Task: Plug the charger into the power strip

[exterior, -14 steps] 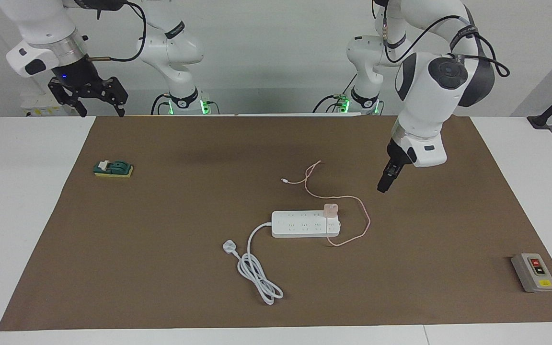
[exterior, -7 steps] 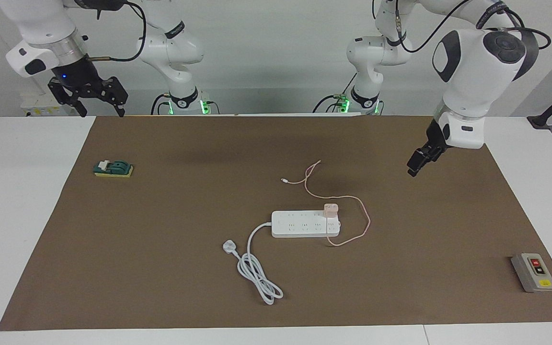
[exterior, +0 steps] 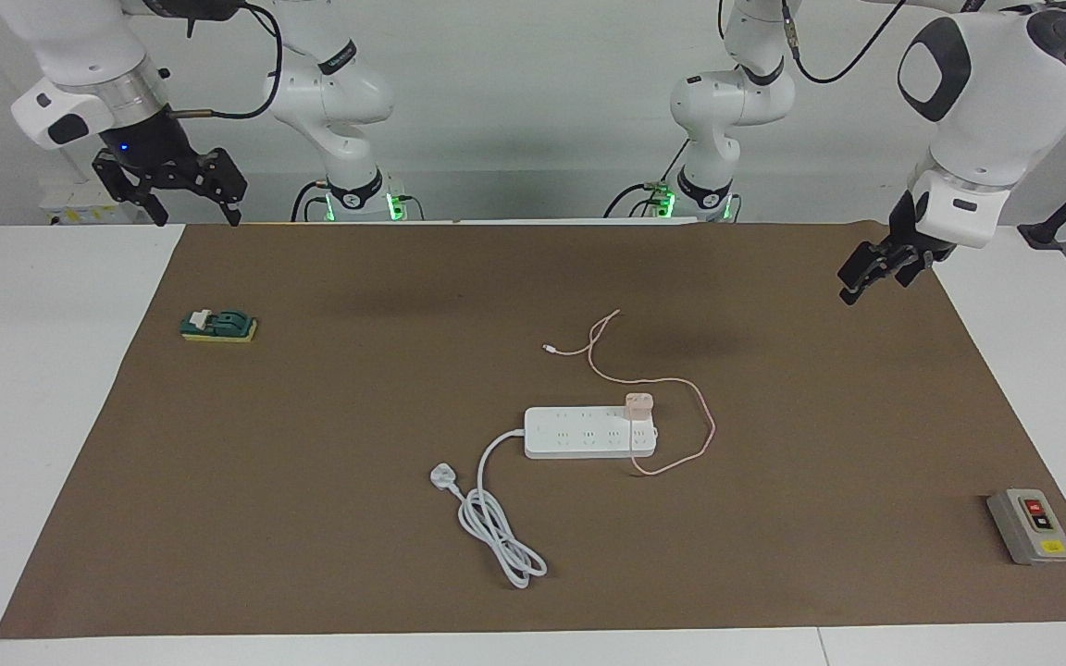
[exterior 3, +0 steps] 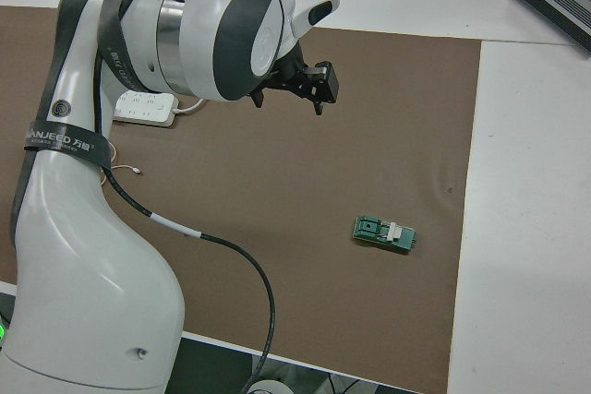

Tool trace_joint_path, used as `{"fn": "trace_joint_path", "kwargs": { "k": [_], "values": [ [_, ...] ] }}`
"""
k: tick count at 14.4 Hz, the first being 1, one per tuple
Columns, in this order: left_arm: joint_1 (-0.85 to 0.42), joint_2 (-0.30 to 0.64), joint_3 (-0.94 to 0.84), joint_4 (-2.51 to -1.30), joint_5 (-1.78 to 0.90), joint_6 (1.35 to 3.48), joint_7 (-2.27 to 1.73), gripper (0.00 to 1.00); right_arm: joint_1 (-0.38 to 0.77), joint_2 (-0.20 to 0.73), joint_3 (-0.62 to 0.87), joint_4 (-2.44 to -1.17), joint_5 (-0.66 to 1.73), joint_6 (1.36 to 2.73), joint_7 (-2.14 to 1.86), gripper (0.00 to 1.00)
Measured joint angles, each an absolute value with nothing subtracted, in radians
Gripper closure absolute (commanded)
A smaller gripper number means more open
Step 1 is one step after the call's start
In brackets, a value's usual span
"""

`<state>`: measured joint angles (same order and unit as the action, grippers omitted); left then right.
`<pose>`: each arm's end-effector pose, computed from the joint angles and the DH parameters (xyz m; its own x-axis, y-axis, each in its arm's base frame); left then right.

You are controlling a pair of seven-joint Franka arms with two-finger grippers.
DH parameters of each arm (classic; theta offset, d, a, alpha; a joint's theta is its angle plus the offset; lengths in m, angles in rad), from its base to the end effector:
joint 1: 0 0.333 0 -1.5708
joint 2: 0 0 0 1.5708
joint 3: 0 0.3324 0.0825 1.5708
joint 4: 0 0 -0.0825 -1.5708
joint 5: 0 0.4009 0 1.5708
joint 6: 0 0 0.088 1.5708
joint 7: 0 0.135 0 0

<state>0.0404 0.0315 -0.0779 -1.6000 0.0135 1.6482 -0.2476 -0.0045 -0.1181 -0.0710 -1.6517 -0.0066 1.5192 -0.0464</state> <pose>0.5880 -0.0197 0.5872 0.9780 0.2076 0.0190 0.2078 -0.9782 -0.0066 0.5247 -0.0429 0.6337 0.9995 -0.0288 -0.0146 -0.0289 -0.9996 -0.0025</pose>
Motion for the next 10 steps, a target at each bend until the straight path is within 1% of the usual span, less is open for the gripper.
{"fn": "trace_joint_path", "kwargs": {
  "k": [4,10],
  "values": [
    [0.047,-0.016,-0.078,-1.608,0.014,1.548,-0.237,0.0,-0.004,-0.118,-0.071,-1.652,-0.007,1.519,-0.046,0.0],
    [0.08,-0.083,-0.074,-1.653,0.014,1.516,-0.174,0.0,-0.005,-0.118,-0.071,-1.652,-0.007,1.519,-0.046,0.0]
  ]
}}
